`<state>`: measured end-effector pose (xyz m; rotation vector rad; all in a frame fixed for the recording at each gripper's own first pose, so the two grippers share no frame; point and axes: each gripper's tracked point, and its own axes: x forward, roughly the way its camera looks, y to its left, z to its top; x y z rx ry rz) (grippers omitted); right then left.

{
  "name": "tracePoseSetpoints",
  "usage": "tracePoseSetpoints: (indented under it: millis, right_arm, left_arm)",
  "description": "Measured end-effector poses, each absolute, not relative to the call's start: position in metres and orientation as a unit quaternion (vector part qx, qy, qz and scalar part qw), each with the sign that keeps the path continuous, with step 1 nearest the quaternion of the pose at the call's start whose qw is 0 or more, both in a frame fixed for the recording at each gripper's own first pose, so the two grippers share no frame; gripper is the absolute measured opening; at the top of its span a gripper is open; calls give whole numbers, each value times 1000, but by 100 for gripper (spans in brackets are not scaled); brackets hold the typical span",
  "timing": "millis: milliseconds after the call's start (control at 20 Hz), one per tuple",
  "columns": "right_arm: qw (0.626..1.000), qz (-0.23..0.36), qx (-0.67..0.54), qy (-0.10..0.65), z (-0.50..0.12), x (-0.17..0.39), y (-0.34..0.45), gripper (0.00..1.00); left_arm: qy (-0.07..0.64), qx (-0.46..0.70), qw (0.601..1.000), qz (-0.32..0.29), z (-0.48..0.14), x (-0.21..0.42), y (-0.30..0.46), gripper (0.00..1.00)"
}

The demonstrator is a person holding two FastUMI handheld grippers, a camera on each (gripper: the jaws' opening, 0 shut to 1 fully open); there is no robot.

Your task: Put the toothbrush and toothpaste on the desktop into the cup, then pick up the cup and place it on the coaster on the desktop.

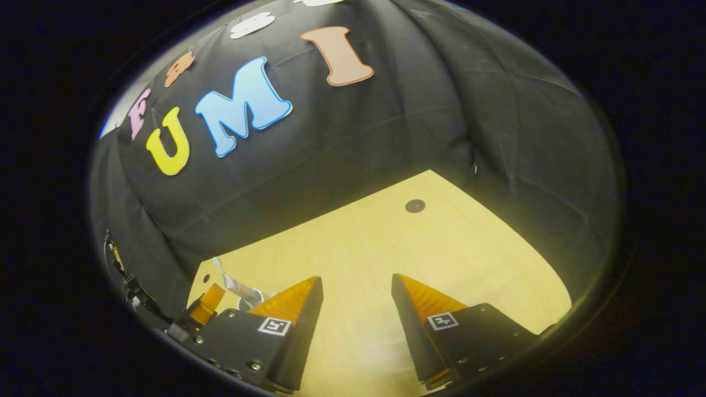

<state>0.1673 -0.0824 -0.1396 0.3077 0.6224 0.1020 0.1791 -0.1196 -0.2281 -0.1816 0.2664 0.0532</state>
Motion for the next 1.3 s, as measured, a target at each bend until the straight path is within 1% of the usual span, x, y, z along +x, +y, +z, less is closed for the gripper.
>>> tracePoseSetpoints:
  millis: [300,550,700,800,850,900,1000,1050,1300]
  right_arm:
    - [935,103,132,312,-138,167,-49,74]
    - [925,178,58,330,-140,167,-14,74]
    - [908,232,11,348,-143,171,7,74]
    - [890,275,-41,362,-147,172,20,75]
    - [878,299,-73,367,-151,174,26,67]
    - [864,320,-106,374,-155,174,31,75]
    - [830,363,-165,390,-164,172,41,75]
    - [815,378,-192,396,-170,172,44,83]
    - [739,426,-324,408,-199,182,59,84]
  left_arm:
    - [143,-68,987,20,-207,149,-95,93]
    - [139,-59,988,27,-177,118,-63,93]
    - [135,-59,988,41,-163,97,-38,93]
    - [133,-64,988,54,-157,83,-21,92]
    - [133,-64,987,64,-156,76,-12,92]
    - [134,-63,986,74,-156,69,-2,93]
    - [136,-66,984,91,-155,58,17,92]
    - [137,-70,983,100,-155,53,25,92]
    - [144,-85,975,147,-159,22,64,92]
